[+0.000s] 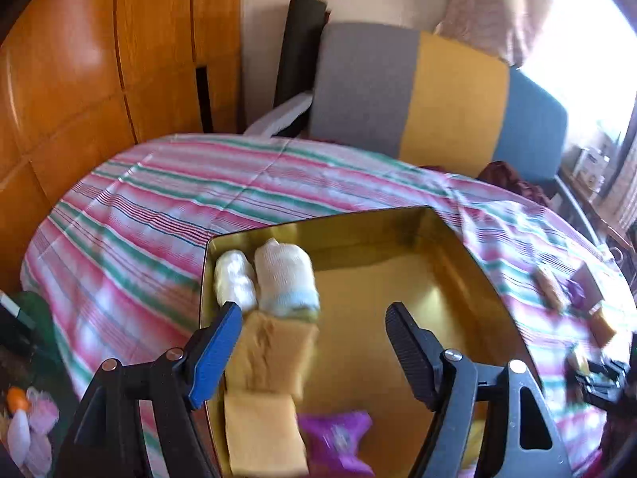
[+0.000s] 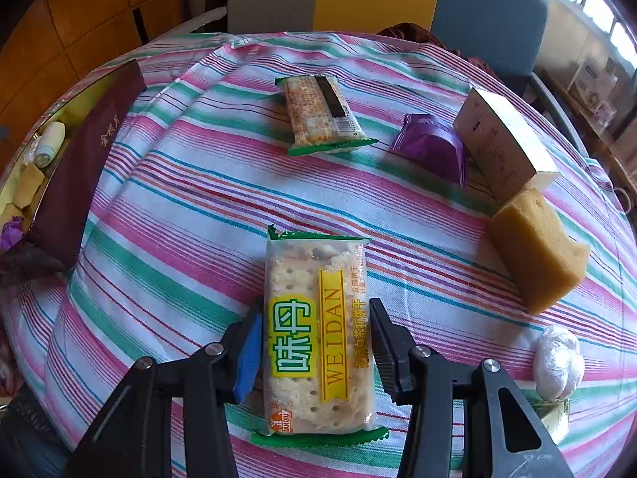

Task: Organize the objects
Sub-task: 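Release the towel into the gold tray with the left gripper, then lower the WEIDAN packet into the gold tray and open the right gripper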

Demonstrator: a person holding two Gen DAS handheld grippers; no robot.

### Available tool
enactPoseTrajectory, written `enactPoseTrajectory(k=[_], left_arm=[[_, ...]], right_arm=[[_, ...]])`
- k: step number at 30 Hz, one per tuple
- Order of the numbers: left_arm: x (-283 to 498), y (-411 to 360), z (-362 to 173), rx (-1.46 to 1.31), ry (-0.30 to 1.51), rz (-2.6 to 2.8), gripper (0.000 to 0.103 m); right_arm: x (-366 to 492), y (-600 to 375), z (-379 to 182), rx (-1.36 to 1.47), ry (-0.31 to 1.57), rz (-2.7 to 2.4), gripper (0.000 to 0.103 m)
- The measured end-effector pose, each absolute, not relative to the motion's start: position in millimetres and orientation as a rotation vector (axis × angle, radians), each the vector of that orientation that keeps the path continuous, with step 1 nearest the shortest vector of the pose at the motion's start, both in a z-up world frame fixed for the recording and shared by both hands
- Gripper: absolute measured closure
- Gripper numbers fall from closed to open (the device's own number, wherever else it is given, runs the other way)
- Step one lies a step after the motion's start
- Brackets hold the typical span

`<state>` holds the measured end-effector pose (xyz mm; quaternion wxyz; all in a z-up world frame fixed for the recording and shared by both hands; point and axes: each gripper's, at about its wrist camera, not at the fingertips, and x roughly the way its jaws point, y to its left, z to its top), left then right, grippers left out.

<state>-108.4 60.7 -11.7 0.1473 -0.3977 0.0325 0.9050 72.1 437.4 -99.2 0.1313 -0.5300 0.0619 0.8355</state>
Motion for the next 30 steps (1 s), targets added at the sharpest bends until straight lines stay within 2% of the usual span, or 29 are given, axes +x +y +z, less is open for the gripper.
enactPoseTrajectory(k=[10, 17, 22, 30], left_arm=[[-45, 60, -9, -1.055, 0.119, 2.621, 0.027], [-35, 51, -17, -1.077, 0.088, 2.591, 0.028], [-34, 44, -20, -1.084, 0.069, 2.59, 0.028], [-32, 35, -22, -1.088, 0.049, 2.592, 0.028]], right_arm=[[71, 432, -98, -1.513, 0.191, 2.396, 0.057], [66, 417, -89, -1.461, 0.317, 2.43, 0.058], [56, 398, -62, -1.378, 0.436, 2.514, 0.058], [15, 332, -7, -1.306, 0.426, 2.726, 0.058]])
